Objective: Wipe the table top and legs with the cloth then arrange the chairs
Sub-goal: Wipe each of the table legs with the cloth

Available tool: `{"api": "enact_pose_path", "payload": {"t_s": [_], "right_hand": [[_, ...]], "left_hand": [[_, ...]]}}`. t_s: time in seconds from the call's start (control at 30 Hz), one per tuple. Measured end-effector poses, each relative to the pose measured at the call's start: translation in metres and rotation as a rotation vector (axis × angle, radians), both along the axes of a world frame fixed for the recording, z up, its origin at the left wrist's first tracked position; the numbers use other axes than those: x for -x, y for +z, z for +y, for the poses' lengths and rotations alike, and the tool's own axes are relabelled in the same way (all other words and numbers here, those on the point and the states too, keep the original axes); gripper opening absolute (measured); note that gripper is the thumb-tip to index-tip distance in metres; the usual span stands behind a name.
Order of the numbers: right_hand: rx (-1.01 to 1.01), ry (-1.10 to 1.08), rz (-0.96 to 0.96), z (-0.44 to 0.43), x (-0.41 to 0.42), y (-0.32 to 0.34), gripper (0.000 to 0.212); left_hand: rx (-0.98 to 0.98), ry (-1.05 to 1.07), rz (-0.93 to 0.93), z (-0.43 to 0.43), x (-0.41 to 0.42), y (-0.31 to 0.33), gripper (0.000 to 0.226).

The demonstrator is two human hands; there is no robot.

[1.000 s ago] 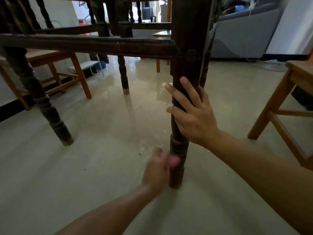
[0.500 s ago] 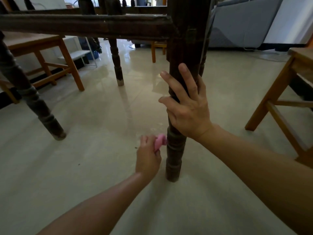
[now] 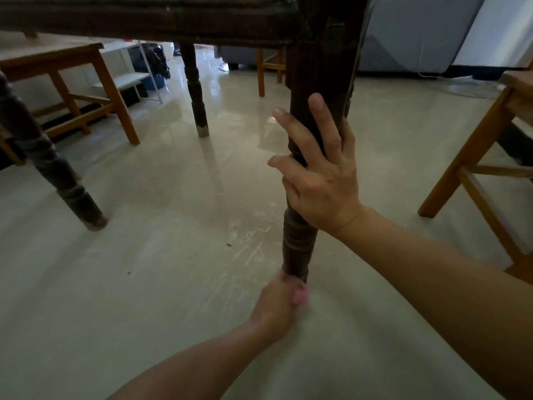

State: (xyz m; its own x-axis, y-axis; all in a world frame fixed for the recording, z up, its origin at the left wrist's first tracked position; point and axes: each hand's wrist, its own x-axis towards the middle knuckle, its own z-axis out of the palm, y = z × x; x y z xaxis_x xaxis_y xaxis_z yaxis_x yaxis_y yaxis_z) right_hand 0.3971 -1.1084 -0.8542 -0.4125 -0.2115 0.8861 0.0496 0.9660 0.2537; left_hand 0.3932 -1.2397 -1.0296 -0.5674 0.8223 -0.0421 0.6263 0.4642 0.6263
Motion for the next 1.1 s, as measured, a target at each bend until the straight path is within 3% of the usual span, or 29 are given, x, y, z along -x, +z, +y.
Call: {"api": "enact_pose_path", "payload": {"t_s": [0.07,0.17,0.27,0.37,0.5,0.63,0.7,0.77,0.87,0.93,1.1], "right_hand": [[0.003,0.009,0.003,0.0,0.001,0.0,0.019],[0.01,0.015,0.016,0.0,0.002,0.0,0.018],[0.025,0.019,0.025,0.0,0.003,-0.001,0.019],[0.042,0.034,0.024,0.0,0.004,-0.002,0.019],[0.066,0.074,0.035,-0.001,0.004,-0.002,0.025],[0.075,0.083,0.062,0.0,0.004,-0.001,0.028],[0.076,0.085,0.068,0.0,0.005,-0.002,0.028],[0.081,0.093,0.068,0.0,0.006,-0.003,0.029],[0.083,0.108,0.071,0.002,0.006,-0.004,0.029],[0.079,0.105,0.085,0.003,0.007,-0.004,0.027],[0.08,0.087,0.069,0.003,0.006,-0.005,0.028]], "left_hand": [[0.089,-0.101,-0.037,-0.002,-0.009,-0.009,0.007],[0.017,0.262,-0.123,0.001,0.022,-0.006,0.005],[-0.046,0.499,-0.051,0.01,0.042,-0.006,0.013],[-0.064,0.402,-0.089,0.014,0.028,-0.016,0.017],[0.262,0.09,-0.176,-0.016,0.036,-0.029,0.009],[0.099,0.56,-0.248,-0.002,0.057,-0.039,0.02],[0.057,0.664,-0.341,0.018,0.046,-0.044,0.017],[0.1,0.638,-0.464,0.027,0.029,-0.052,0.016],[0.267,0.461,-0.798,0.015,0.017,-0.045,0.016],[0.305,0.376,-0.898,0.003,0.027,-0.038,0.013],[0.053,0.727,-0.628,0.014,0.048,-0.04,0.006]]}}
